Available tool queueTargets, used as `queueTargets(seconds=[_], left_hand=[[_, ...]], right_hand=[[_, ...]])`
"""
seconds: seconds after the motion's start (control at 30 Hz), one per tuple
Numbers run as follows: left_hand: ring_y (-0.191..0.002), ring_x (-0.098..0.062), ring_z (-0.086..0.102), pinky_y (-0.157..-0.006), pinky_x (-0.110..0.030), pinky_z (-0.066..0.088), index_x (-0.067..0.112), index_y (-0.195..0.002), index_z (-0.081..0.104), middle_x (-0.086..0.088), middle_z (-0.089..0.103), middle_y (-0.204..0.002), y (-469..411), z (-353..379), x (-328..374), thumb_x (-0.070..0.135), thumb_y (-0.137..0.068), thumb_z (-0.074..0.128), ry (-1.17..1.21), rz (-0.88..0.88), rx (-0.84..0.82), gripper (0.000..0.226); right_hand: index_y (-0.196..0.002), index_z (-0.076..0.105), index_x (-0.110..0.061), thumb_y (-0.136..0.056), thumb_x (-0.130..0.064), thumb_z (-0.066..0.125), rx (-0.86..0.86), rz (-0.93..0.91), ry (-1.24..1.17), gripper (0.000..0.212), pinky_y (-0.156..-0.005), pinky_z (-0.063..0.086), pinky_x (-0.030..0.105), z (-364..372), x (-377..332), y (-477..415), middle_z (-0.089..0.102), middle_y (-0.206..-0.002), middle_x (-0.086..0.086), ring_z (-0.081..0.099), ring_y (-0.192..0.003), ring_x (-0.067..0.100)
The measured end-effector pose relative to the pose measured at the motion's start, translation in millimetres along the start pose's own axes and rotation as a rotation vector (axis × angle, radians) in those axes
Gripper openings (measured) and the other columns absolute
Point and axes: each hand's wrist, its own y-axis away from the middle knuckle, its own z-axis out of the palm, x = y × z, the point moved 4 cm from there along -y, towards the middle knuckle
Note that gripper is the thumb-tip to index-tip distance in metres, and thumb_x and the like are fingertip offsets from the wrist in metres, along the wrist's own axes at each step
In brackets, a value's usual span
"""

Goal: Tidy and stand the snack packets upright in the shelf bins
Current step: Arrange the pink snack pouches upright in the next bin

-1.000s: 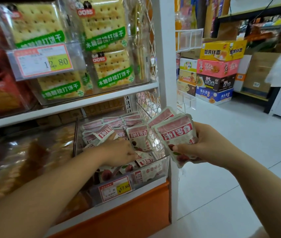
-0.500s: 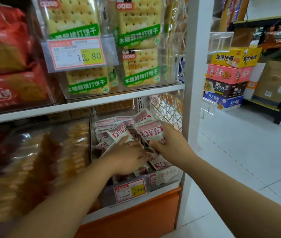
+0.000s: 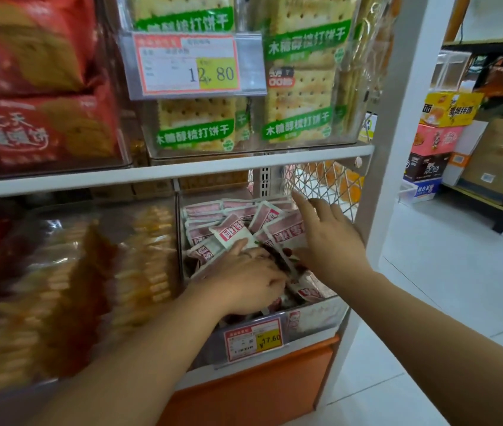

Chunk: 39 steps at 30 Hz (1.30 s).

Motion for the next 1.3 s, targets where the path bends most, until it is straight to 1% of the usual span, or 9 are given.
queueTargets(seconds=[0.1, 0.27, 0.47, 0.6, 0.77, 0.97, 1.1, 1.2, 1.3], left_hand=[[-0.142, -0.011, 0.016, -0.115, -0.041, -0.008, 0.045, -0.135, 0.045, 0.011, 0.036, -0.149, -1, -3, 1, 0.037, -0.098, 0.031, 0.044, -0.025, 0.014, 0.04], [-0.127, -0.018, 0.036, -0.109, -0.041, 0.007, 0.048, -0.117, 0.06, 0.014, 0.059, -0.124, -18, -1, 7, 0.046, -0.088, 0.053, 0.048, -0.109, 0.081, 0.031], [-0.117, -0.018, 0.046, -0.11, -0.045, 0.005, 0.034, -0.098, 0.066, 0.013, 0.062, -0.112, -30, -1, 19, 0.032, -0.088, 0.059, -0.013, -0.144, 0.232, 0.012], [-0.097, -0.011, 0.051, -0.1, -0.033, 0.03, 0.031, -0.083, 0.06, 0.016, 0.056, -0.094, -21, -11, 2, 0.026, -0.085, 0.066, 0.215, -0.028, 0.266, 0.008], [-0.097, -0.012, 0.053, -0.086, -0.034, 0.044, 0.026, -0.08, 0.061, 0.008, 0.062, -0.094, 4, -16, -15, 0.009, -0.083, 0.067, 0.333, 0.031, 0.308, 0.019], [-0.085, -0.009, 0.063, -0.077, -0.039, 0.053, 0.022, -0.083, 0.062, 0.007, 0.065, -0.09, 12, -11, -18, 0.006, -0.087, 0.063, 0.536, -0.031, 0.361, 0.016], [-0.079, -0.003, 0.066, -0.074, -0.029, 0.055, 0.026, -0.091, 0.057, 0.006, 0.069, -0.09, 15, -19, -13, 0.013, -0.094, 0.055, 0.795, -0.114, 0.41, 0.013], [-0.075, -0.01, 0.066, -0.076, -0.038, 0.055, 0.021, -0.084, 0.056, 0.006, 0.065, -0.084, 13, -28, -9, 0.016, -0.093, 0.056, 0.887, -0.096, 0.49, 0.011], [-0.068, -0.003, 0.063, -0.074, -0.029, 0.053, 0.026, -0.084, 0.057, 0.008, 0.063, -0.082, 12, -31, -7, 0.014, -0.094, 0.055, 0.961, -0.124, 0.526, 0.015]], right_hand=[[-0.138, 0.025, -0.024, -0.083, -0.02, 0.063, -0.07, 0.039, -0.023, 0.067, -0.058, 0.04, 0.031, -3, 3, 3, 0.041, -0.123, 0.003, 0.059, -0.083, 0.028], [-0.125, 0.036, -0.022, -0.082, -0.008, 0.058, -0.076, 0.059, -0.086, 0.05, -0.058, 0.047, 0.033, 0, 5, -1, 0.046, -0.112, 0.003, 0.061, -0.076, 0.029], [-0.14, 0.038, -0.025, -0.083, 0.002, 0.047, -0.164, 0.042, -0.318, 0.063, -0.077, 0.049, 0.032, -5, 11, -3, 0.053, -0.119, 0.006, 0.058, -0.099, 0.026], [-0.146, 0.025, -0.02, -0.092, -0.01, 0.045, -0.368, 0.059, -0.563, 0.058, -0.072, 0.035, 0.018, -11, 16, 8, 0.049, -0.129, 0.011, 0.053, -0.098, 0.021], [-0.146, 0.025, -0.02, -0.1, -0.027, 0.04, -0.512, 0.156, -0.805, 0.05, -0.102, 0.034, 0.029, -10, 19, 25, 0.038, -0.147, 0.003, 0.043, -0.125, 0.018], [-0.123, 0.055, -0.028, -0.097, -0.036, 0.045, -0.369, 0.153, -0.961, 0.029, -0.095, 0.049, 0.041, -30, 28, 25, 0.061, -0.12, -0.004, 0.061, -0.105, 0.015], [-0.11, 0.063, -0.029, -0.081, -0.048, 0.062, -0.497, -0.009, -1.099, 0.035, -0.085, 0.054, 0.026, -51, 17, 37, 0.068, -0.102, -0.008, 0.065, -0.094, 0.007], [-0.099, 0.064, -0.03, -0.08, -0.033, 0.07, -0.353, -0.06, -0.937, 0.02, -0.073, 0.056, 0.023, -58, 15, 37, 0.068, -0.091, -0.01, 0.065, -0.083, 0.004], [-0.087, 0.061, -0.033, -0.084, -0.025, 0.067, -0.209, 0.028, -0.818, 0.011, -0.054, 0.047, 0.013, -59, 19, 33, 0.067, -0.078, -0.011, 0.061, -0.063, -0.003]])
